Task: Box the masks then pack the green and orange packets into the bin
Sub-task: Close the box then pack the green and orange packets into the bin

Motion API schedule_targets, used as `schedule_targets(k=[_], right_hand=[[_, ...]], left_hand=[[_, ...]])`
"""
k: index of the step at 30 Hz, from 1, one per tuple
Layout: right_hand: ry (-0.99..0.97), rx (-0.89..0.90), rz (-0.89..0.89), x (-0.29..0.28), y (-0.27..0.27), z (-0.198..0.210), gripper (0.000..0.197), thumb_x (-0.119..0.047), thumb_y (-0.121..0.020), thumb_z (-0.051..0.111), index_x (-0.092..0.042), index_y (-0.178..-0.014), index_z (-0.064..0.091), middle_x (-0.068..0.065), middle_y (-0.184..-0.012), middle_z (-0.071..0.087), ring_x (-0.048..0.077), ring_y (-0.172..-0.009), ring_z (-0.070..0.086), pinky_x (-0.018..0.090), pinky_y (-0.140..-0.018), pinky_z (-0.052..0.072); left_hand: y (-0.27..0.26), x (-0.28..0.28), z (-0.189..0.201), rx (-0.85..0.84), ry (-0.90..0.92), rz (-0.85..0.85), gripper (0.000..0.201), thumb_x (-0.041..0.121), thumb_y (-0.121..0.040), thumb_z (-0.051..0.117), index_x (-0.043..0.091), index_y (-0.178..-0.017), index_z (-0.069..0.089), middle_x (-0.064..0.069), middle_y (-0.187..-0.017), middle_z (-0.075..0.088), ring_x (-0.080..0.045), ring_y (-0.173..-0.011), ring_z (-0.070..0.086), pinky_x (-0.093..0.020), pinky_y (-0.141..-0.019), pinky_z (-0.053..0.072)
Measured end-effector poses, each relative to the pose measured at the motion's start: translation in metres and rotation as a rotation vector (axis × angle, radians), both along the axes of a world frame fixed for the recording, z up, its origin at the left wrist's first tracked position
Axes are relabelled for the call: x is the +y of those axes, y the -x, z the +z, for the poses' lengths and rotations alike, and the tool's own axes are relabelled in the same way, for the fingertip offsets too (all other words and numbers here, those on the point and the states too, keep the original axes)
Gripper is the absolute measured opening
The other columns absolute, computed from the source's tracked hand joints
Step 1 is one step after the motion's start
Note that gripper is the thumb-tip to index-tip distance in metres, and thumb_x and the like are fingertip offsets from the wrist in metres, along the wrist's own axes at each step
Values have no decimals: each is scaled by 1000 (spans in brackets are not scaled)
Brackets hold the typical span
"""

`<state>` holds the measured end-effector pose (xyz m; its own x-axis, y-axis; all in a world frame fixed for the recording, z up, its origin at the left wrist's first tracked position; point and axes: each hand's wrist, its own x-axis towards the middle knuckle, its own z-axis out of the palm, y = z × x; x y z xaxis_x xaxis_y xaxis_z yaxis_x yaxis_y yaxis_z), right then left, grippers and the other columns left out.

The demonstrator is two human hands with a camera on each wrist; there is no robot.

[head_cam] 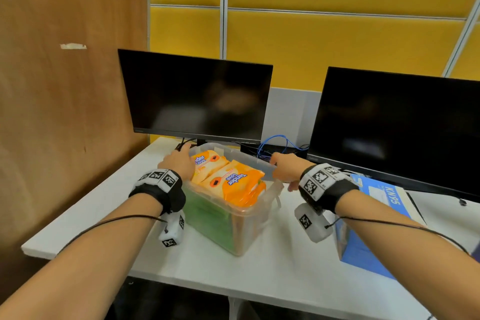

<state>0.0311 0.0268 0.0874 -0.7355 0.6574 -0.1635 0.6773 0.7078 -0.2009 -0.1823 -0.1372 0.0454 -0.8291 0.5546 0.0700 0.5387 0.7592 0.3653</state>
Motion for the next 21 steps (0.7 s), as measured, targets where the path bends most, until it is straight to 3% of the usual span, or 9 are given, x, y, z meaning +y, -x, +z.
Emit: schedule_targets(k=[2, 5, 7, 9, 12, 15, 17, 18, 21], right_hand=[[49, 11, -8, 8, 1, 1, 39, -4, -91, 55, -10, -129, 46, 4, -85, 55, 22, -75, 57, 26, -64, 50], [-11, 59, 8, 17, 8, 1, 38, -1, -91, 54, -8, -128, 52, 1, -76, 51, 14, -60, 49, 21, -57, 42], [-20, 108, -13, 20, 12, 1, 33, -4, -95, 48, -5, -127, 54, 8, -94, 60, 18, -67, 53, 22, -58, 43], [-17, 181, -56, 27, 10, 1, 29, -10, -98, 45, -3, -124, 57, 15, -116, 62, 26, -91, 61, 30, -75, 53], [82, 300, -113, 39, -9, 2, 27, -18, -99, 45, -3, -116, 60, 17, -110, 66, 28, -90, 67, 36, -81, 57], [0, 261, -203, 63, -44, 8, 26, -25, -96, 47, -4, -101, 62, 15, -100, 65, 29, -90, 66, 36, -78, 55], [-79, 216, -298, 84, -73, 9, 24, -28, -90, 52, -9, -77, 58, 13, -90, 63, 28, -79, 61, 31, -68, 48], [-101, 168, -357, 93, -89, 8, 26, -29, -88, 54, -11, -70, 55, 11, -86, 63, 28, -76, 59, 29, -67, 45], [-127, 32, -522, 112, -136, -4, 22, -33, -84, 57, -13, -75, 58, 8, -86, 61, 29, -80, 59, 31, -70, 45]], left_hand=[[-3, 3, 0, 32, 31, 32, 51, 30, -99, 34, 23, -149, 24, -14, -145, 41, -34, -129, 43, -46, -105, 37], [-11, 9, 3, 51, 88, 98, 44, 24, -99, 35, 16, -142, 34, -15, -140, 42, -34, -125, 45, -45, -101, 38], [-9, 10, 7, 51, 74, 102, 40, 19, -98, 37, 14, -137, 36, -16, -135, 46, -34, -122, 49, -44, -98, 40], [0, 9, 10, 49, 26, 67, 35, 19, -97, 41, 13, -131, 41, -16, -129, 53, -33, -116, 53, -44, -96, 43], [17, 7, 5, -26, -106, 41, 37, 26, -95, 52, 4, -124, 46, -19, -122, 57, -35, -112, 55, -43, -94, 44], [22, 4, -3, -216, -278, 44, 39, 30, -92, 59, 3, -118, 53, -19, -119, 58, -36, -111, 54, -40, -94, 41], [19, 6, -4, -288, -294, 37, 28, 28, -94, 57, 2, -103, 63, -23, -110, 60, -36, -106, 56, -39, -93, 41], [17, 8, -6, -314, -333, 31, 33, 29, -94, 57, -3, -99, 66, -27, -109, 62, -39, -105, 57, -41, -92, 43], [4, 13, -11, -332, -423, 117, 57, 42, -91, 57, -13, -105, 63, -36, -110, 60, -45, -107, 58, -46, -92, 46]])
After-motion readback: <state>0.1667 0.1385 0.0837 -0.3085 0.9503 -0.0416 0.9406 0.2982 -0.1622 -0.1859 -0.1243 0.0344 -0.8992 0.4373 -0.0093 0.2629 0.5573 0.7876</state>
